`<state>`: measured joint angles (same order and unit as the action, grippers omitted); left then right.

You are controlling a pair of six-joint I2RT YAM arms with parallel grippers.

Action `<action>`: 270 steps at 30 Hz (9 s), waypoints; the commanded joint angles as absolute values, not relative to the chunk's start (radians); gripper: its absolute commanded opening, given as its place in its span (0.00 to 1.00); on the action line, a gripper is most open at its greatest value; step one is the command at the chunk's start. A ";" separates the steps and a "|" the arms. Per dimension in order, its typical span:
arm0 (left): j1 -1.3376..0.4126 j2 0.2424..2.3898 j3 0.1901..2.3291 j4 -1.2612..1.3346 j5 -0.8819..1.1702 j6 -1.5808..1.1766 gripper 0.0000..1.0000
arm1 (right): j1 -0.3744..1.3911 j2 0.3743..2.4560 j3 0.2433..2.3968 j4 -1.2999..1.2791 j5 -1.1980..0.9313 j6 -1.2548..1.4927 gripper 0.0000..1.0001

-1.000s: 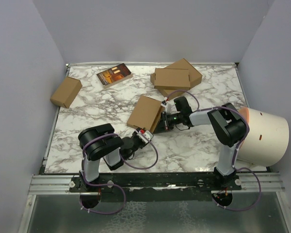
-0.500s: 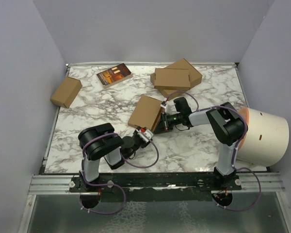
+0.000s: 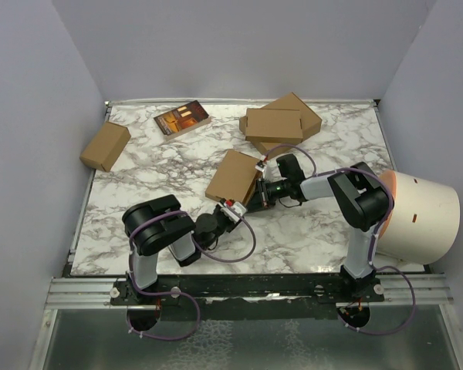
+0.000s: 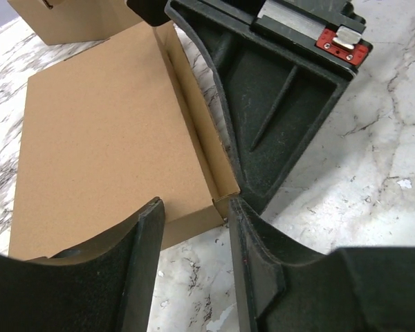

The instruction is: Fold the paper box

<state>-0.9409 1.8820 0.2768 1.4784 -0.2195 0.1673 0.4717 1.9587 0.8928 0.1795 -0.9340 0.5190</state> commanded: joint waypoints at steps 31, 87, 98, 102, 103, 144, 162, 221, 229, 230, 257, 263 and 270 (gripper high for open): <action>-0.876 1.559 0.406 0.846 -0.120 -0.124 0.46 | 0.477 1.977 0.972 0.077 -0.865 0.404 0.02; -0.673 1.540 0.575 0.236 -0.016 -0.906 0.45 | 0.535 1.930 1.162 -0.367 -0.662 0.499 0.03; -0.774 1.490 0.550 0.233 -0.113 -1.007 0.47 | 0.548 1.885 1.122 -0.346 -0.585 0.484 0.03; -0.731 1.488 0.535 0.244 -0.089 -0.941 0.50 | 0.548 1.851 1.079 -0.332 -0.554 0.427 0.03; -0.710 1.488 0.528 0.253 -0.071 -0.920 0.50 | 0.546 1.841 1.063 -0.324 -0.550 0.412 0.03; -0.362 1.807 0.902 0.212 0.373 -0.441 0.40 | 0.371 1.849 1.366 -0.242 -0.684 -0.643 0.32; -0.399 1.761 0.872 0.293 0.423 -0.118 0.35 | 0.370 1.892 1.351 -0.276 -0.449 -0.758 0.01; -0.489 1.652 0.834 0.096 0.120 -0.466 0.19 | 0.397 1.747 1.107 -0.575 -0.656 -1.037 0.01; -0.483 1.818 1.014 0.064 0.182 -0.384 0.21 | 0.397 1.665 0.978 -0.588 -0.688 -1.052 0.01; -0.483 1.836 1.032 0.066 0.199 -0.375 0.21 | 0.397 1.653 0.967 -0.591 -0.700 -1.056 0.01; -0.422 1.663 1.069 0.094 0.200 -0.182 0.33 | 0.447 1.475 0.932 -0.719 -0.865 -1.126 0.20; -0.443 1.361 0.658 0.533 0.350 -0.256 0.33 | 0.419 1.476 1.046 -0.676 -0.913 -0.947 0.35; -0.673 1.161 0.246 0.970 0.301 -0.124 0.42 | 0.373 1.611 1.205 -0.652 -1.008 -0.723 0.44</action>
<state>-0.5678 1.2095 0.3943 0.6548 0.3008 -0.1997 0.3908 1.5322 1.1316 -0.6708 -0.9001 -0.8623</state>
